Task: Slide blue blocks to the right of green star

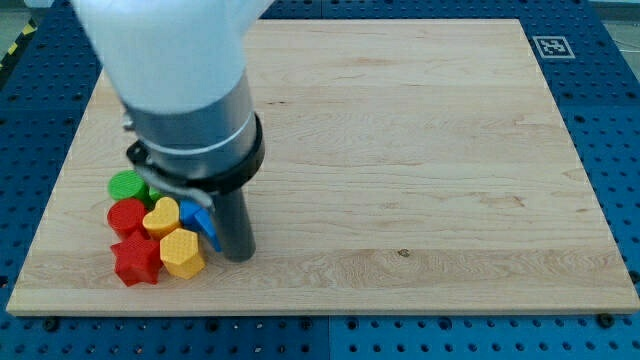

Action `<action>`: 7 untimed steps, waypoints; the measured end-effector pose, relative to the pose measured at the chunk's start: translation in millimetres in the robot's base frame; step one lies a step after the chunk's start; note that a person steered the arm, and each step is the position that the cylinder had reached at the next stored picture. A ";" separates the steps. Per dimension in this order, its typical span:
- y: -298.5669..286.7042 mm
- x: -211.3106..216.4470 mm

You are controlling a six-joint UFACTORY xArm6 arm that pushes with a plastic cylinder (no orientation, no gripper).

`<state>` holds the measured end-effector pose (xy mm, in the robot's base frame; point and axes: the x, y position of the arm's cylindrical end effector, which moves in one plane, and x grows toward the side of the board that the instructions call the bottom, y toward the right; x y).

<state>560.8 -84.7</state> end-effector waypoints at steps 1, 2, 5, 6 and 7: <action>-5.3 -19.0; -3.5 -21.9; -0.5 -61.7; 0.9 -87.9; 27.3 -73.5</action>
